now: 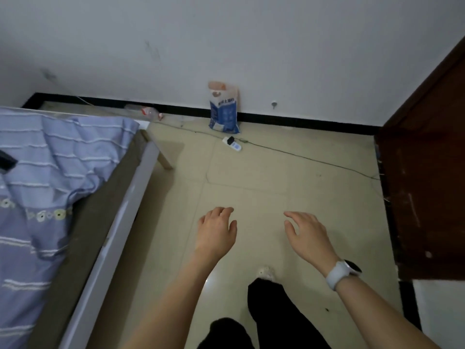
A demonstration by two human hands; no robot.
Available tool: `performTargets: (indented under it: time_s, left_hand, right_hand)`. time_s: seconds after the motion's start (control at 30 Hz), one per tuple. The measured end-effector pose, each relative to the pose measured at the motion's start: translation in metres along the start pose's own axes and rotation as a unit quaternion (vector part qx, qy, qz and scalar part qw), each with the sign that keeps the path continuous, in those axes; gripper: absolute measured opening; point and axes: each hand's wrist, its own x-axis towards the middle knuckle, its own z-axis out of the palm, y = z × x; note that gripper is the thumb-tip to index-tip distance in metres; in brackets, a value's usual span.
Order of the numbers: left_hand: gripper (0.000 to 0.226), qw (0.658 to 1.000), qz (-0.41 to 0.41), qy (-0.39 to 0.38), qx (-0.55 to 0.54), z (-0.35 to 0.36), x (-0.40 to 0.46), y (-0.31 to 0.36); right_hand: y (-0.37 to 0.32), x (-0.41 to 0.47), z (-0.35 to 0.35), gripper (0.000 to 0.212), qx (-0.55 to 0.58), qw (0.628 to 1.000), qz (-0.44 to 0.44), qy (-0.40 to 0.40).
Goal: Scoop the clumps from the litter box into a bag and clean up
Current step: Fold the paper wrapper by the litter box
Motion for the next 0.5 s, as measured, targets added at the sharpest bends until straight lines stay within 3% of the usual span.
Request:
performTargets:
  time_s: [0.2,0.5]
  left_hand:
    - [0.041,0.999,-0.035,0.037,-0.02,-0.051,0.11,-0.008]
    - [0.04,0.997,-0.064,0.021,-0.047,-0.114,0.302,-0.094]
  right_hand:
    - [-0.039,0.135,-0.018,0.036,-0.029,0.998,-0.047,-0.033]
    - [-0.12,0.339,0.001,0.037,-0.041,0.996,-0.057,-0.056]
